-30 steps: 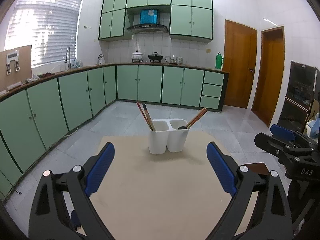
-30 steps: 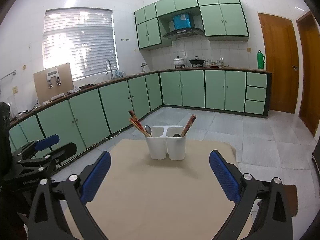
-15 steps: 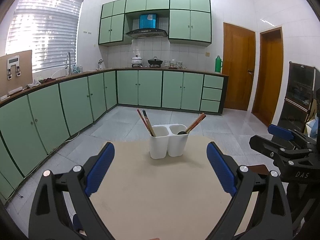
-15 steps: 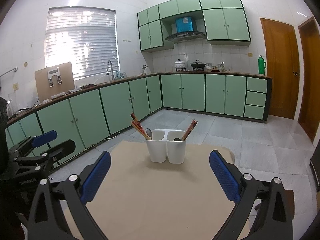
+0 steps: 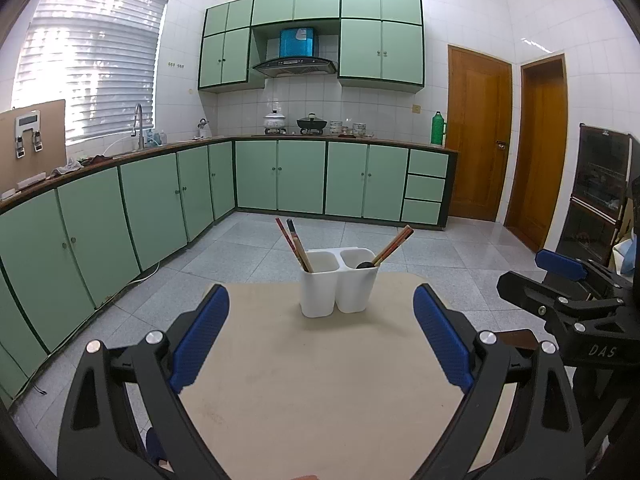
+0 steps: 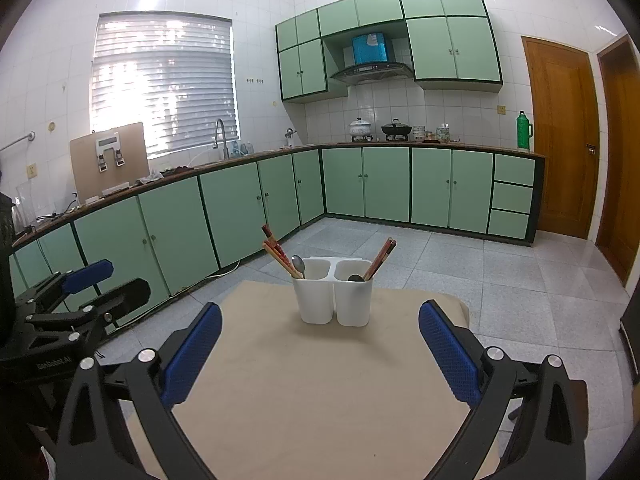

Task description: Organize utensils

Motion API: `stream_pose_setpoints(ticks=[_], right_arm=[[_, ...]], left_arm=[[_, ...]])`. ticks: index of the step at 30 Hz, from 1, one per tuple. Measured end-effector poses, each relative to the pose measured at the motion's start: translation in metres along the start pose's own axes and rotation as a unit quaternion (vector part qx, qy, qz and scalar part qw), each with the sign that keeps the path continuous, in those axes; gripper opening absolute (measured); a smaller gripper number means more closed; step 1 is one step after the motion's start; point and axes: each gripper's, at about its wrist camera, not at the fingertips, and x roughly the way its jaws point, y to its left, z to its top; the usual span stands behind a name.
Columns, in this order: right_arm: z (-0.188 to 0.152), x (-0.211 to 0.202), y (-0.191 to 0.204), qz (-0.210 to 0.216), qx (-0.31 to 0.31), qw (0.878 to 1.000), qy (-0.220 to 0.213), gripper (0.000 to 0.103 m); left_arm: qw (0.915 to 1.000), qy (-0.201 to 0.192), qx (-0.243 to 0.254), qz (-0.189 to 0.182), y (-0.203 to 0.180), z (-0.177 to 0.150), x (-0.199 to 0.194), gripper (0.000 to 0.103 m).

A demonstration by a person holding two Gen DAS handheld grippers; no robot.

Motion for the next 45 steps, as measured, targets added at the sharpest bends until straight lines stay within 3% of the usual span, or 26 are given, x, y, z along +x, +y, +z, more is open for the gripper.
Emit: stream_pose_setpoints(ticks=[45], right_arm=[[0.0009,0.0013,0.0025,0.000,-0.001,1.000,0.001,0.097]], left_arm=[[1.0000,0.002,-0.004,0.000,0.0045,0.0026,0.0010,0.091]])
